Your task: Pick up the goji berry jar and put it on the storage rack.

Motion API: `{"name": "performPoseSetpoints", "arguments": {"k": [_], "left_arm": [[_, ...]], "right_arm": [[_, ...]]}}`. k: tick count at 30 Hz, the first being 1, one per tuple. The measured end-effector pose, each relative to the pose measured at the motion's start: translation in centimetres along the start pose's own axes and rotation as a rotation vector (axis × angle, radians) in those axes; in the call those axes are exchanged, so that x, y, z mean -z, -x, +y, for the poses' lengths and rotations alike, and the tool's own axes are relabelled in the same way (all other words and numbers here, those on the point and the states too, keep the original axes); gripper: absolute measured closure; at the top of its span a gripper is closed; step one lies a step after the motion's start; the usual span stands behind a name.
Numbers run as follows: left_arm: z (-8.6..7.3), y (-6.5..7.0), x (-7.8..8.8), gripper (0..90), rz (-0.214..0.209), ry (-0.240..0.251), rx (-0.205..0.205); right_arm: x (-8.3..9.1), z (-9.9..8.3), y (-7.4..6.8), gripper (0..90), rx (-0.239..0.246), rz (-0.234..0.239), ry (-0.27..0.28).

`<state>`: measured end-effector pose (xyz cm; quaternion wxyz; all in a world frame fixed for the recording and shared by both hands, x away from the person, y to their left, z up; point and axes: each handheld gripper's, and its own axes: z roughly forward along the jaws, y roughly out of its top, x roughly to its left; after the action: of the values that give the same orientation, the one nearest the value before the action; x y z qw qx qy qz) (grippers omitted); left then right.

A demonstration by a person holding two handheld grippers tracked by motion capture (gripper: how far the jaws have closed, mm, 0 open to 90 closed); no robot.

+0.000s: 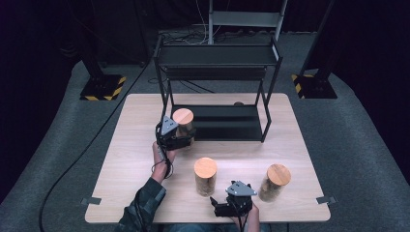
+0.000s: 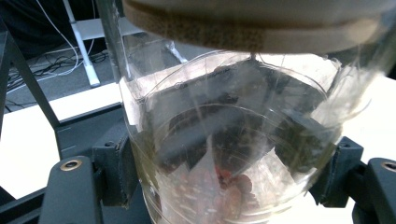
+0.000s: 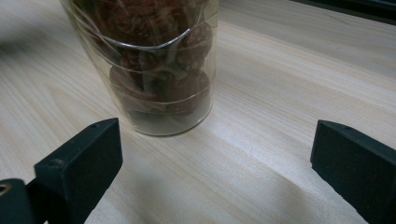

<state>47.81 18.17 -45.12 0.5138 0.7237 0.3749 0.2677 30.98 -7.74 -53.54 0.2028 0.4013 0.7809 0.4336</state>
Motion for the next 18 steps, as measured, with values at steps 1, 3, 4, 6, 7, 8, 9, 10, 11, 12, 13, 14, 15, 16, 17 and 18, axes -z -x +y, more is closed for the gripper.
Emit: {"name": "performPoseSetpoints", "arguments": {"k": [1, 3, 4, 6, 7, 8, 9, 10, 11, 12, 13, 14, 15, 16, 17, 18], "left_arm": [[0.03, -0.01, -0.02, 24.5, 0.001, 0.002, 0.002], [0.09, -0.08, -0.08, 24.6, 0.003, 0.004, 0.004], [0.11, -0.1, -0.12, 24.5, 0.004, 0.005, 0.003], [0.14, -0.17, -0.27, 24.5, 0.004, 0.003, 0.004], [0.17, -0.19, -0.36, 24.6, 0.003, 0.001, 0.004], [0.21, -0.21, -0.41, 24.6, 0.003, -0.003, 0.001], [0.24, -0.21, -0.45, 24.5, 0.004, -0.001, 0.0], [0.27, -0.22, -0.48, 24.6, 0.004, -0.001, 0.0], [0.3, -0.26, -0.53, 24.6, 0.005, 0.0, 0.003], [0.32, -0.3, -0.55, 24.6, 0.006, 0.001, 0.004], [0.34, -0.33, -0.59, 24.5, 0.008, 0.001, 0.005], [0.37, -0.38, -0.64, 24.6, 0.01, 0.002, 0.005], [0.39, -0.43, -0.69, 24.6, 0.013, 0.002, 0.007], [0.41, -0.46, -0.76, 24.6, 0.016, 0.002, 0.009], [0.42, -0.5, -0.85, 24.6, 0.015, 0.003, 0.013], [0.44, -0.52, -0.92, 24.6, 0.015, 0.001, 0.013]], "right_arm": [[-0.01, 0.01, 0.01, 1.6, 0.0, 0.002, -0.001], [-0.03, 0.02, 0.04, 1.6, 0.0, 0.004, -0.002], [-0.03, 0.02, 0.05, 1.6, 0.0, 0.005, -0.002], [-0.02, 0.01, 0.04, 1.6, -0.001, 0.002, -0.002], [-0.02, 0.01, 0.03, 1.6, -0.002, 0.001, -0.002], [-0.02, 0.01, 0.03, 1.6, -0.002, 0.001, -0.002], [-0.02, 0.01, 0.03, 1.6, -0.002, 0.001, -0.002], [-0.01, 0.01, 0.02, 1.5, -0.001, 0.001, -0.002], [-0.01, 0.01, 0.02, 1.6, -0.001, 0.001, -0.002], [-0.02, 0.01, 0.02, 1.6, 0.0, 0.002, -0.002], [-0.02, 0.01, 0.02, 1.5, 0.0, 0.003, -0.002], [-0.03, 0.02, 0.04, 1.5, 0.0, 0.004, -0.003], [-0.03, 0.02, 0.04, 1.6, 0.0, 0.005, -0.004], [-0.02, 0.01, 0.04, 1.6, 0.0, 0.005, -0.003], [-0.01, 0.01, 0.04, 1.6, -0.001, 0.004, -0.001], [0.0, 0.01, 0.04, 1.5, -0.002, 0.004, 0.0]]}}
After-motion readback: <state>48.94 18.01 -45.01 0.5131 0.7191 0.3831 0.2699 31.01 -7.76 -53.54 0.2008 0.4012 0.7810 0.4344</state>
